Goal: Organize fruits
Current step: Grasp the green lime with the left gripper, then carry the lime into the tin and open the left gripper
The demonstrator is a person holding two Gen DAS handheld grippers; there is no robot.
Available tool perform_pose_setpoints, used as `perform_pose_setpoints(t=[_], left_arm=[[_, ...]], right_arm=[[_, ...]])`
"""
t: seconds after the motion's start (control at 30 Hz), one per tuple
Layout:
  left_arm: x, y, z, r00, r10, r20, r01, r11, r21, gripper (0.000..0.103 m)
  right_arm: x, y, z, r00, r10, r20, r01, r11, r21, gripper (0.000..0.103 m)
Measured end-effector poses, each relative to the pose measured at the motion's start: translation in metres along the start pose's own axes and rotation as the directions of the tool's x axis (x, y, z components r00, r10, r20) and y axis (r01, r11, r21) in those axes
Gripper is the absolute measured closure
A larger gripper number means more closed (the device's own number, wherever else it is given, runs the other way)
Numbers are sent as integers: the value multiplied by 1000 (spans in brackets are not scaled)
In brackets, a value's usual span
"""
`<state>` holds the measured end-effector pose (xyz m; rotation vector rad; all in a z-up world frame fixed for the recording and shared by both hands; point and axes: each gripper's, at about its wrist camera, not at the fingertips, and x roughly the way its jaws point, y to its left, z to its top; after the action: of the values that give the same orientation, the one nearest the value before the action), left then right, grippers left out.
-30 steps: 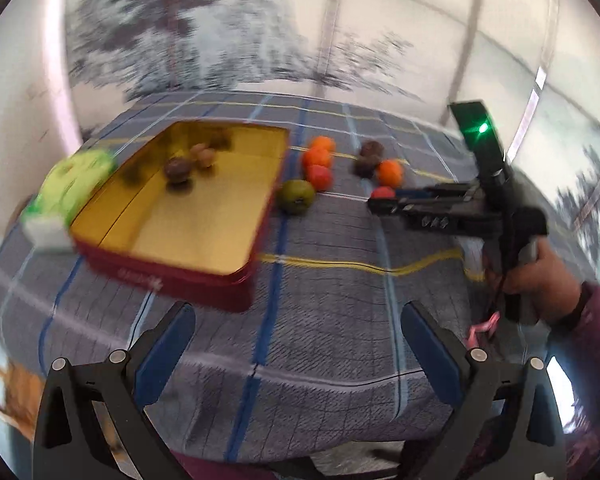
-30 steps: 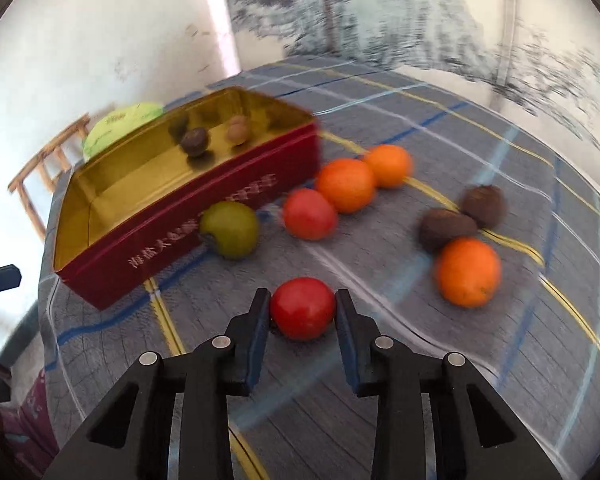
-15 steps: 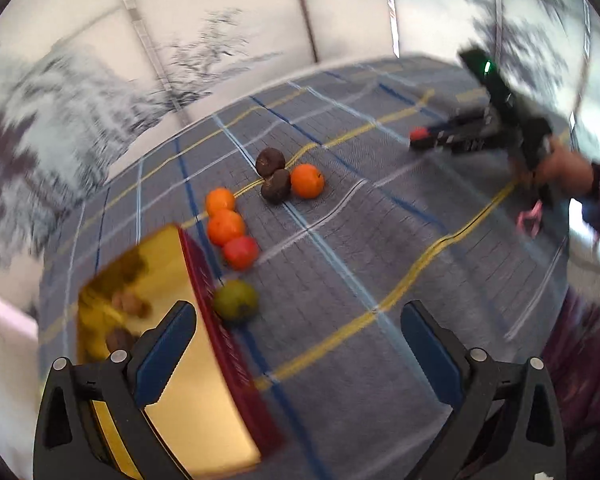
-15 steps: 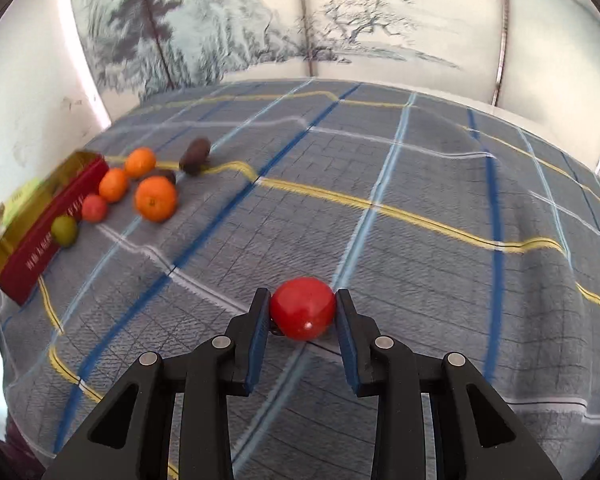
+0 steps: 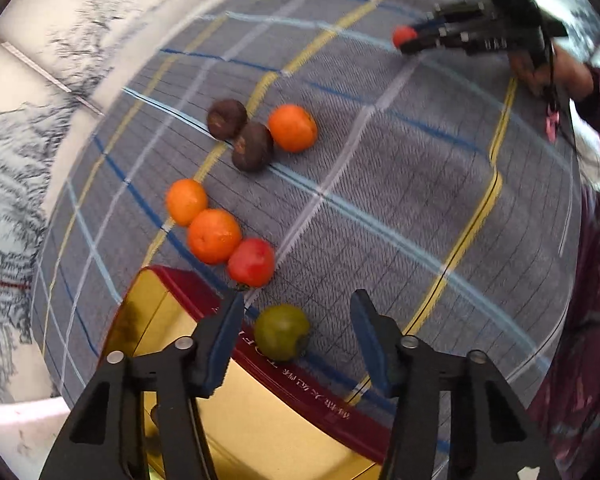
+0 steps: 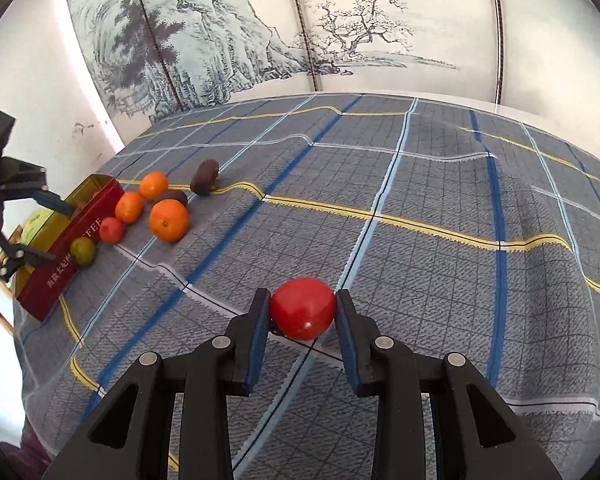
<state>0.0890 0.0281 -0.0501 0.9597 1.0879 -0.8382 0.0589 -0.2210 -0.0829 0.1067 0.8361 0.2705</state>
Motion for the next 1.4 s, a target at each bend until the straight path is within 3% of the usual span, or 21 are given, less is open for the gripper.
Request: perform_pose_setpoints(t=[0.23,0.4,0.57,0.77,0.83,0.97,1.13,1.27,1.4], left_arm=[[24,8,-2,996,-32,-86,36,998,42,58],[38,14,-5,988,-62,-140,68,997,43,67],[33,22,-10,995,-59,-85,54,997,-55,71],[18,-2,-25,998,57,30,-49,975,-216,71],[7,-11,-28,992,85,91,-52,948,-315,71],[-17,-31,-29,972,89,218,25,882,-471,71],[-55,-55,-39,925,139,352,118,777,-618,71],[-71,-51,-56,898,216,385,136,694,-707,71],[-77,-41,-75,894,271,357,119,624,-772,71]], right_arm=[[1,-1,-1,1000,6,6,-6,1000,12,69],[1,-2,-1,1000,6,3,-6,1000,19,69],[3,-3,0,1000,0,-6,0,1000,21,69],[13,2,1,998,-30,-51,30,1000,-1,69],[12,2,0,998,-29,-51,29,1000,1,69],[13,4,0,997,-54,-53,53,998,-19,70],[14,9,1,995,-77,-56,74,996,-39,70],[15,11,1,994,-97,-58,93,994,-57,70],[15,13,1,994,-94,-59,91,994,-54,70]])
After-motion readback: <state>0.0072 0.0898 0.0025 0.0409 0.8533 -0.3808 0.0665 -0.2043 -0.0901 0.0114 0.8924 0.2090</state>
